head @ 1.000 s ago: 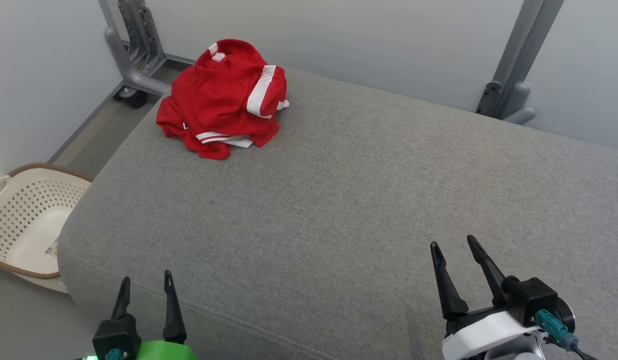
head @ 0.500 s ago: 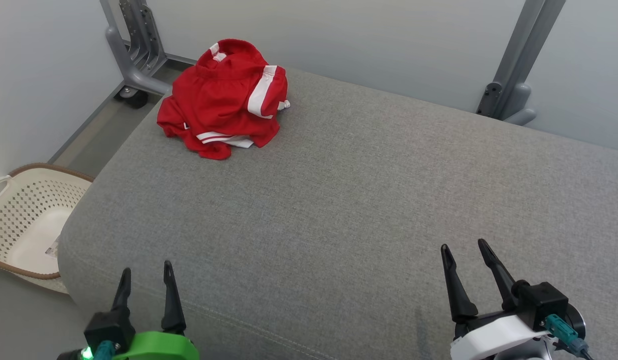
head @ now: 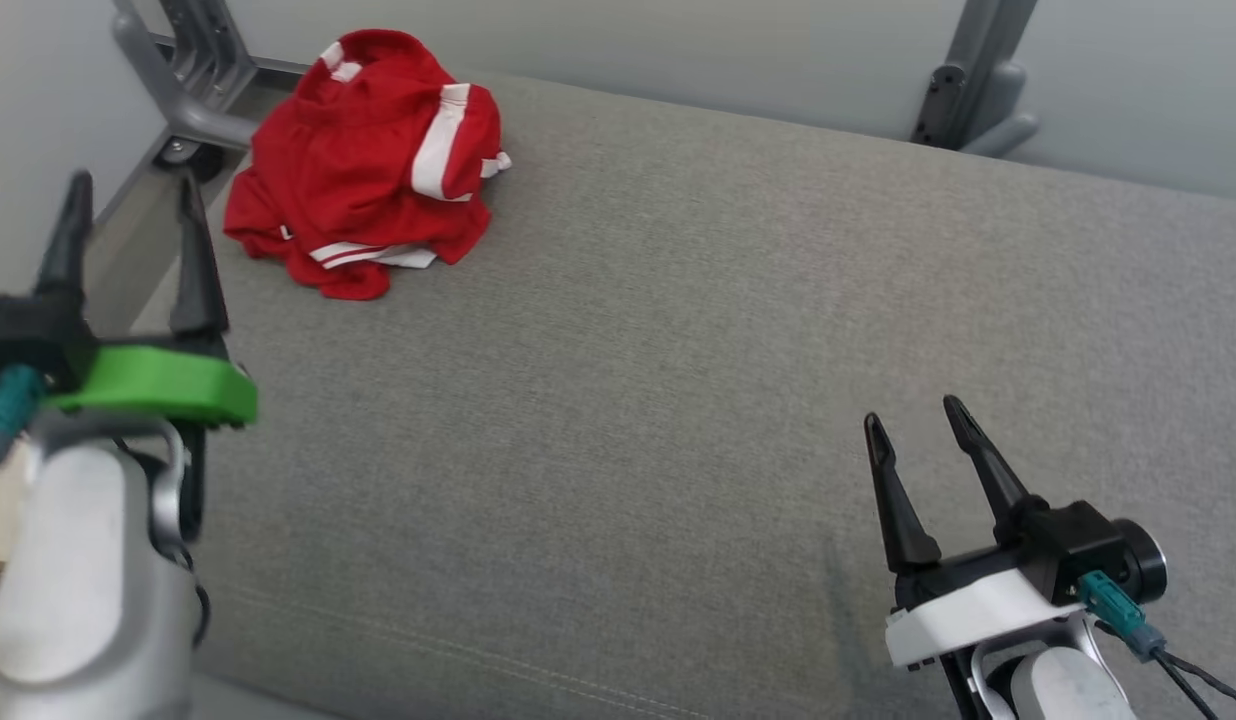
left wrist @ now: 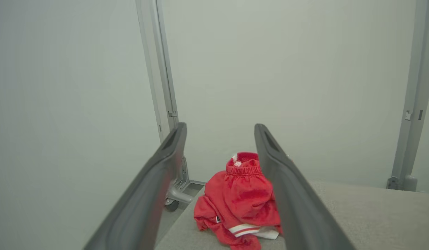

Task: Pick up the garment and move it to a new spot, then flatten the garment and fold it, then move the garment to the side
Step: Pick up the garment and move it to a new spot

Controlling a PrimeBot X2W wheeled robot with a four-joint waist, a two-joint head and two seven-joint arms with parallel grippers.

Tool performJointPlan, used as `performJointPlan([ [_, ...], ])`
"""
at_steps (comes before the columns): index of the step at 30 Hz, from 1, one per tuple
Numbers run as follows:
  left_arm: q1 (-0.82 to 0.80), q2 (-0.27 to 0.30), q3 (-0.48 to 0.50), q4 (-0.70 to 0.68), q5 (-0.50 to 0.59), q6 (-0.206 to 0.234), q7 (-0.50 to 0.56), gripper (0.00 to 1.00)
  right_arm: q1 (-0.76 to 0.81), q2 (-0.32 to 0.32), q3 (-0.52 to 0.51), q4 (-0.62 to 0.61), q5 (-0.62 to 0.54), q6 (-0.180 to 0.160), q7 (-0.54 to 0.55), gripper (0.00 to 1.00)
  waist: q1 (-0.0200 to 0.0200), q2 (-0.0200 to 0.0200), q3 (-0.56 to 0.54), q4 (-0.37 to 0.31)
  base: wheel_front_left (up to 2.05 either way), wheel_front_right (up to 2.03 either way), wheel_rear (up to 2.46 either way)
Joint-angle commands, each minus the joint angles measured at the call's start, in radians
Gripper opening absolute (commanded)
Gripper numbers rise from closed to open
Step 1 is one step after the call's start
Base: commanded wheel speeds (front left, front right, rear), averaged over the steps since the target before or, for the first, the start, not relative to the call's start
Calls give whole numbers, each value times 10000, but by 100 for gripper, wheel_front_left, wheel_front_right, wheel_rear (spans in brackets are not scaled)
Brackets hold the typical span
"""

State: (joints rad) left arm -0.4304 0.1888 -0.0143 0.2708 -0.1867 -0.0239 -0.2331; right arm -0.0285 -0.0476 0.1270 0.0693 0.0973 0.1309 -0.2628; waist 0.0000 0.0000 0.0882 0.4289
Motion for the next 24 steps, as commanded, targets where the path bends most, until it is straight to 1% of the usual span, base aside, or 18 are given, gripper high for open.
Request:
performJointPlan([
  [1,-698,230,-43,166,-11,-205,230,100,-253,-54,27,-96,-143,-3,-36,100,0,0,1170,-1228,0,0,0],
  [4,-2062,805,-63,671,-28,-497,810,100,-523,-53,10,-183,-316,-3,-36,100,0,0,1723,-1840,0,0,0],
  [7,-3208,1241,-134,1317,-190,-734,1419,100,-732,-45,-3,-268,-499,-3,-36,100,0,0,2267,-2473,0,0,0],
  [11,-4383,1929,-357,2343,-236,-904,2150,100,-996,-42,-60,-477,-608,-4,-36,100,0,0,2954,-3219,0,0,0],
  [14,-4903,2242,-426,3209,-409,-984,2577,100,-1117,-40,-94,-657,-629,-5,-36,100,0,0,3387,-3692,0,0,0],
  [17,-5218,2400,-646,3973,-576,-1025,2895,100,-1138,-36,-135,-801,-593,-5,-36,100,0,0,3671,-4004,0,0,0],
  [19,-5317,2416,-776,4385,-708,-1049,2903,100,-1147,-36,-168,-882,-549,-5,-36,100,0,0,3811,-4128,0,0,0],
  [22,-5277,2345,-1071,5047,-727,-1049,2953,100,-1133,-34,-185,-941,-524,-5,-36,100,0,0,3914,-4219,0,0,0],
  [24,-5286,2406,-1204,5505,-652,-1049,3041,100,-1135,-34,-177,-961,-507,-5,-36,100,0,0,3946,-4254,0,0,0],
])
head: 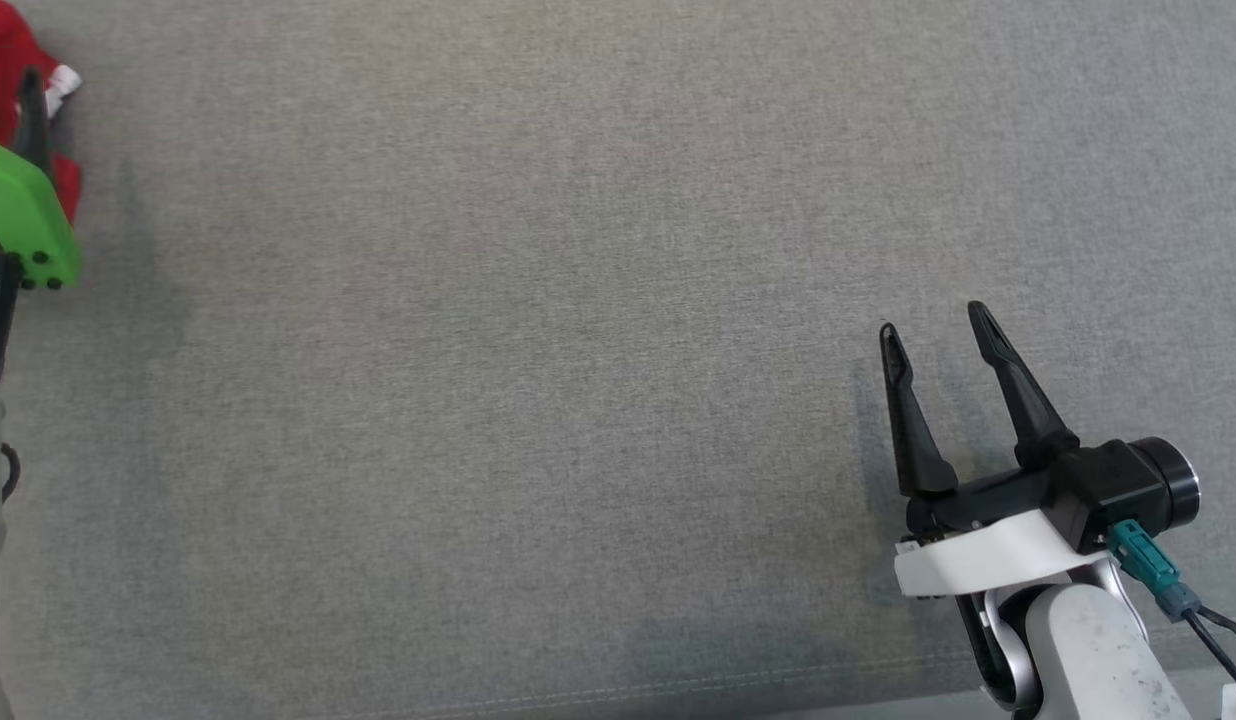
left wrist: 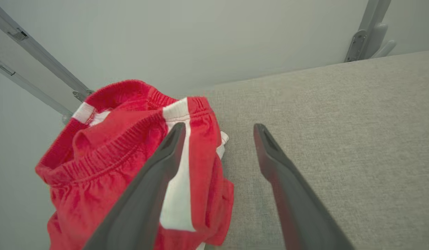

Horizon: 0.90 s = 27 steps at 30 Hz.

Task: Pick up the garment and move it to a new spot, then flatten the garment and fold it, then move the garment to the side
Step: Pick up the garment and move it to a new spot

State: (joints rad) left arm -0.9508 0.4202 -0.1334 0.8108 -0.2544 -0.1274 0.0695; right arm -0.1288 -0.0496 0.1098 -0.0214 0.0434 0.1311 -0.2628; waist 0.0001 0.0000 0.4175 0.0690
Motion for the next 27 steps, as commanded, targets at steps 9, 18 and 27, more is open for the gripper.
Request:
performJointPlan([
  [9,-549,574,-441,1278,767,921,-197,100,-184,-17,67,-105,82,-6,-36,100,-1,0,663,-566,0,0,0],
  [18,-928,750,-550,2079,982,1575,-172,95,-202,-18,101,8,81,-6,-36,100,-1,0,569,-413,0,0,0],
  [27,-876,472,-469,2690,522,1448,-67,18,-225,-18,83,97,114,-6,-36,100,-1,0,473,-473,0,0,0],
])
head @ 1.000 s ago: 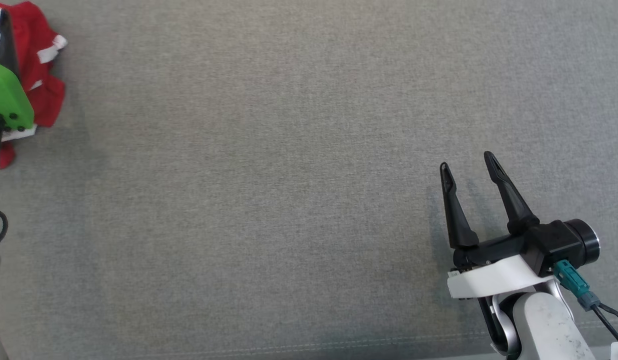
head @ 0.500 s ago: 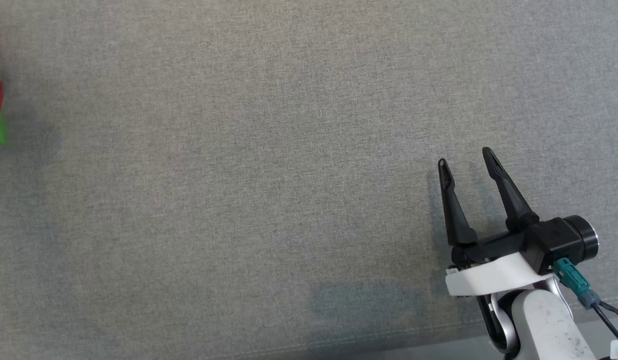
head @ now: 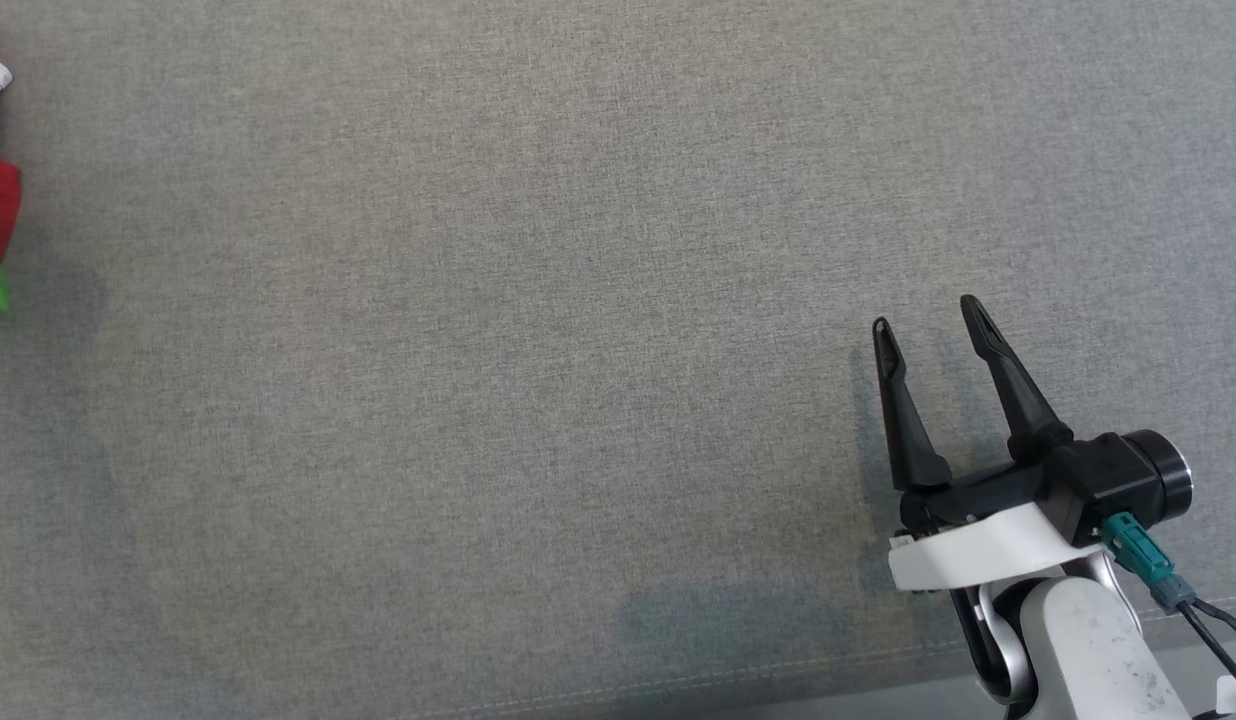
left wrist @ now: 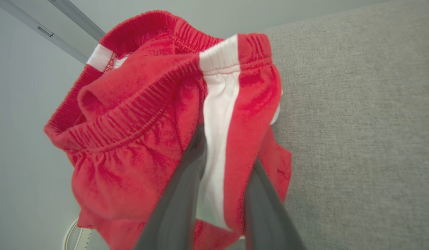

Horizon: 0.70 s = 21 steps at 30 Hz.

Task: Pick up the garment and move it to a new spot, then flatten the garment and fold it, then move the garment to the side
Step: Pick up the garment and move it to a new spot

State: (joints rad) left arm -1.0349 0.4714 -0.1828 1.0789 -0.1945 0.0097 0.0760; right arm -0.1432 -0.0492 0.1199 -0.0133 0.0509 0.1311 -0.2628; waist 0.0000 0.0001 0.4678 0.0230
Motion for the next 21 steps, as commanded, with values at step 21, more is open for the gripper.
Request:
performJointPlan([
  [21,-524,-465,-643,-513,-29,-652,-1873,0,827,-24,-159,515,575,-6,-36,100,0,-1,-3166,-1,0,0,0],
])
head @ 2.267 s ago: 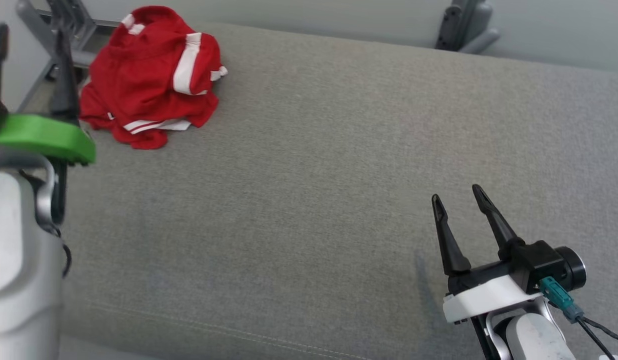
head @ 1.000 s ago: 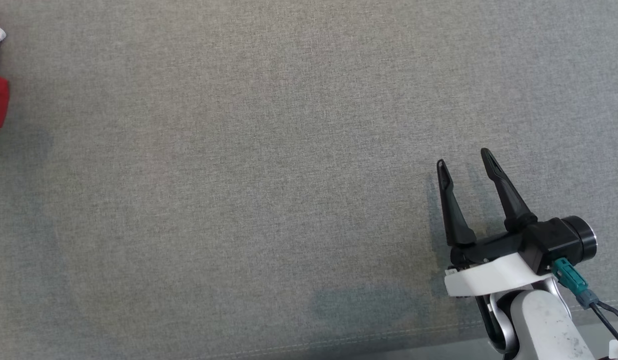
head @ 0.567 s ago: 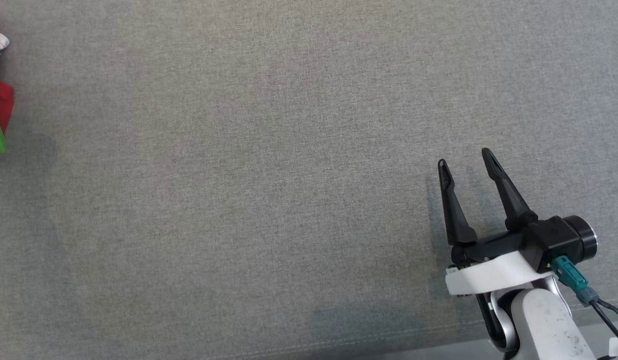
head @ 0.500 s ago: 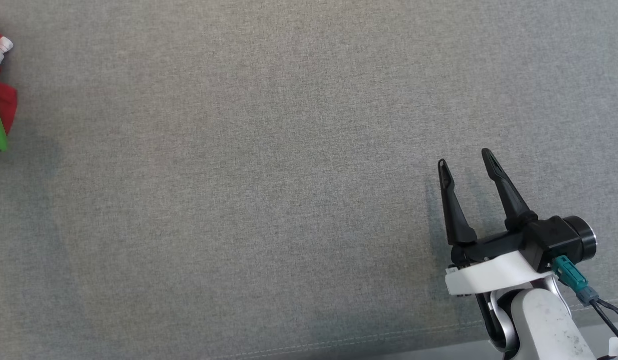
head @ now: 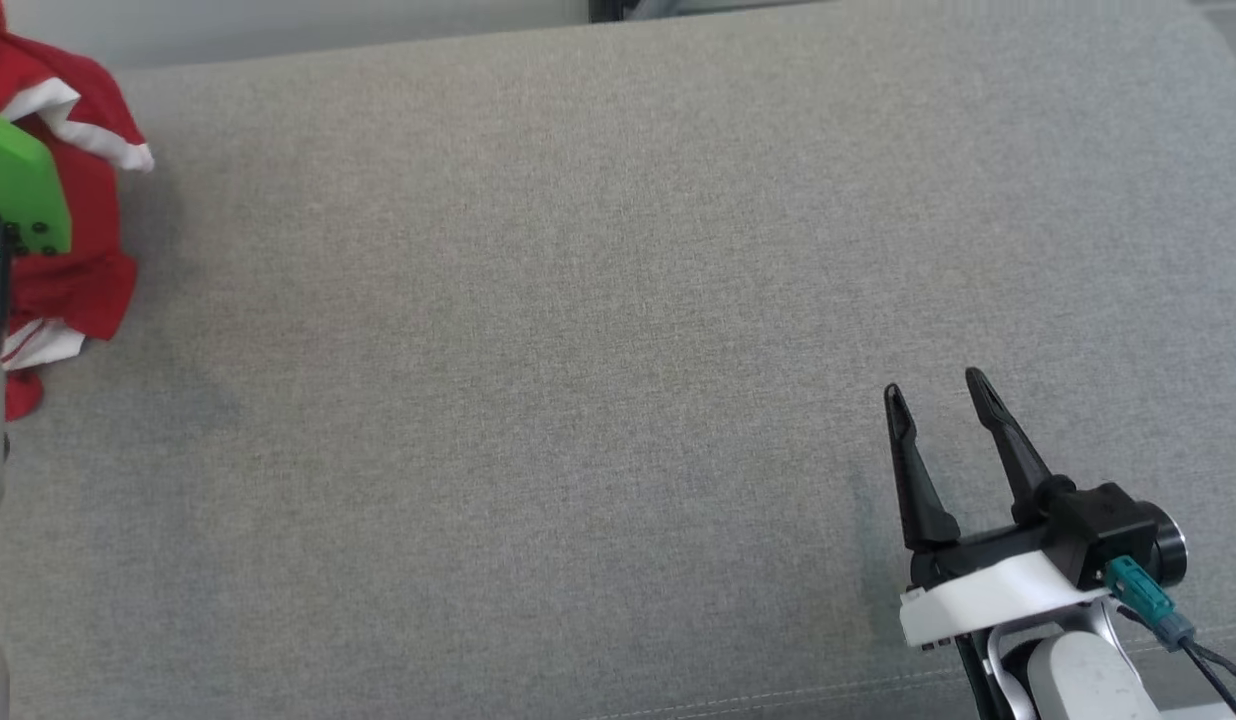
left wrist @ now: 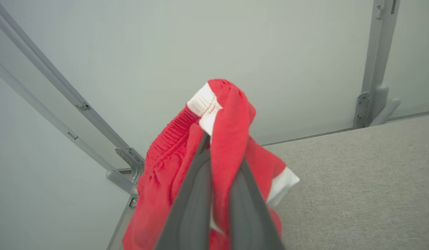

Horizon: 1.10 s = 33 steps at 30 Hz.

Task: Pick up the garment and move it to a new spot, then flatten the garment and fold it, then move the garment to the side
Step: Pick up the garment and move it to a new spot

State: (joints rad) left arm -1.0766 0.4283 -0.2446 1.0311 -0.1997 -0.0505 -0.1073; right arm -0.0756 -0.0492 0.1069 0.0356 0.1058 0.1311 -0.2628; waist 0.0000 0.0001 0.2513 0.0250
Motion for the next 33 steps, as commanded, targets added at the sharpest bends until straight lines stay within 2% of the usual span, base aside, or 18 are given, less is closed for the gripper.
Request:
performJointPlan([
  [1,-135,-109,-108,-121,46,-129,-58,0,264,-22,-61,49,60,-6,-36,100,0,-1,-1220,-37,0,0,0],
  [9,142,-1156,-793,-1040,-177,-589,57,0,1088,-24,-390,211,269,-6,-36,100,0,-1,-2610,-284,0,0,0],
  [18,1371,-2909,-1683,-2732,-1156,-789,774,0,1545,-22,-637,157,358,-6,-36,100,0,-1,-2875,-632,0,0,0],
  [22,2170,-3392,-1987,-3309,-1622,-781,804,0,1518,-22,-561,140,404,-6,-36,100,0,-1,-2779,-913,0,0,0],
  [26,2926,-3668,-2410,-3420,-1835,-591,637,0,1433,-22,-479,136,433,-6,-36,100,0,-1,-2548,-1198,0,0,0],
  [33,3555,-3755,-3052,-2227,-1907,-40,291,0,1042,-24,-254,104,531,-7,-36,100,0,-1,-1632,-1818,0,0,0],
])
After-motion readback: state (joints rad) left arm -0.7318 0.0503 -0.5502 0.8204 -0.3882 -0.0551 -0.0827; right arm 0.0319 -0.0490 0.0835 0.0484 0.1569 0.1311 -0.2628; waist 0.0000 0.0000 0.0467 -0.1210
